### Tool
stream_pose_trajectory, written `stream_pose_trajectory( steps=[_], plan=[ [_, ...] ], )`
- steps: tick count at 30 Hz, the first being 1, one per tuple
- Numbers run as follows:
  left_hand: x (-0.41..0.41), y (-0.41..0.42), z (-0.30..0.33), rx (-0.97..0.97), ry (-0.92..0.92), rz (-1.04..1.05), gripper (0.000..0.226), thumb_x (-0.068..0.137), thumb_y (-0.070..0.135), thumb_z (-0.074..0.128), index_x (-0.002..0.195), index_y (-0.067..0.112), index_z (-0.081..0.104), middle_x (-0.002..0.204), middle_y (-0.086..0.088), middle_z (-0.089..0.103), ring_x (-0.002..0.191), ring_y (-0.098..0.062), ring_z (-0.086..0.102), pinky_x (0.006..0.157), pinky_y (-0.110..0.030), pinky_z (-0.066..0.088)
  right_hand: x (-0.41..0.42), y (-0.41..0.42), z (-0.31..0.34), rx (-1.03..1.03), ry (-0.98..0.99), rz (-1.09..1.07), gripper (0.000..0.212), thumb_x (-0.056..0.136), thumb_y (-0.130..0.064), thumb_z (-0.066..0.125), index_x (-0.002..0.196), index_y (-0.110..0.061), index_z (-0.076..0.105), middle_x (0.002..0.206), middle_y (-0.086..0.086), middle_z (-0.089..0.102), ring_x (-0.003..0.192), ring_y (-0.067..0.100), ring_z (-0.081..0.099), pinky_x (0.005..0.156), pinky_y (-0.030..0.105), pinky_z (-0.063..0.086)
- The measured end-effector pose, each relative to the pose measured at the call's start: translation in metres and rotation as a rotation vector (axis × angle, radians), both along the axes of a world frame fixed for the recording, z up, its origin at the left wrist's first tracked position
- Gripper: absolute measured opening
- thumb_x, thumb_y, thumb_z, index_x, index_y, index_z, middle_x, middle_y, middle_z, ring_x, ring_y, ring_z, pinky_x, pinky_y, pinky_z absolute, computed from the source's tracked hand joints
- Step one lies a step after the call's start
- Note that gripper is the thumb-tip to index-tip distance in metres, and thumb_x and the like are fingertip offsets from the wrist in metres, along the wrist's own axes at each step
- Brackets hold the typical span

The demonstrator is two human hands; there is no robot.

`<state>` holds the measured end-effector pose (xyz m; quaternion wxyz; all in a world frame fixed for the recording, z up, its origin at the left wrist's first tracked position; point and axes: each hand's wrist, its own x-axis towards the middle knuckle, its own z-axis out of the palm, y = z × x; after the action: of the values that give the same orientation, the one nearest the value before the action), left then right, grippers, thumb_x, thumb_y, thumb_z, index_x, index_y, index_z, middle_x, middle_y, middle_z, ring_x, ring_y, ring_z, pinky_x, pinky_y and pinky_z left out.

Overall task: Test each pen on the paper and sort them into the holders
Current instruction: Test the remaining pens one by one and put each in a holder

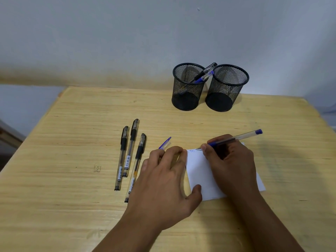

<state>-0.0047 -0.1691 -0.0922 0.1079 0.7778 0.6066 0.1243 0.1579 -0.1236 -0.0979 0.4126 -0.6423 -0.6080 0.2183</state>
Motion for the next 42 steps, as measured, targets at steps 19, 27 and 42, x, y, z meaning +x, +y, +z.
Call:
stream_pose_trajectory(
  steps=[19, 27, 42],
  plan=[
    [-0.001, 0.0, -0.0005, 0.003, -0.009, -0.001, 0.073, 0.077, 0.067, 0.04, 0.14, 0.031, 0.04, 0.141, 0.018, 0.035, 0.124, -0.016, 0.029, 0.098, -0.032, 0.032, -0.0003, 0.0009, -0.0027, 0.007, -0.014, 0.003, 0.008, 0.084, -0.018, 0.073, 0.085, -0.021, 0.066, 0.073, -0.026, 0.057, 0.078, -0.023, 0.055, 0.068, -0.005, 0.037],
    [-0.0015, -0.0004, -0.001, -0.003, -0.005, 0.003, 0.075, 0.077, 0.068, 0.039, 0.142, 0.031, 0.039, 0.143, 0.018, 0.035, 0.125, -0.016, 0.028, 0.097, -0.031, 0.03, -0.0013, 0.0015, -0.0034, -0.001, -0.041, -0.023, 0.009, 0.085, -0.02, 0.072, 0.086, -0.023, 0.063, 0.072, -0.027, 0.055, 0.079, -0.026, 0.053, 0.07, -0.007, 0.035],
    [-0.0012, 0.0003, -0.0031, 0.006, -0.003, 0.01, 0.074, 0.076, 0.067, 0.041, 0.14, 0.03, 0.043, 0.142, 0.017, 0.039, 0.122, -0.017, 0.031, 0.095, -0.033, 0.033, -0.002, 0.0023, -0.0031, -0.029, -0.02, -0.032, 0.008, 0.086, -0.021, 0.071, 0.087, -0.022, 0.063, 0.072, -0.024, 0.056, 0.078, -0.025, 0.053, 0.071, -0.006, 0.037]
  ],
)
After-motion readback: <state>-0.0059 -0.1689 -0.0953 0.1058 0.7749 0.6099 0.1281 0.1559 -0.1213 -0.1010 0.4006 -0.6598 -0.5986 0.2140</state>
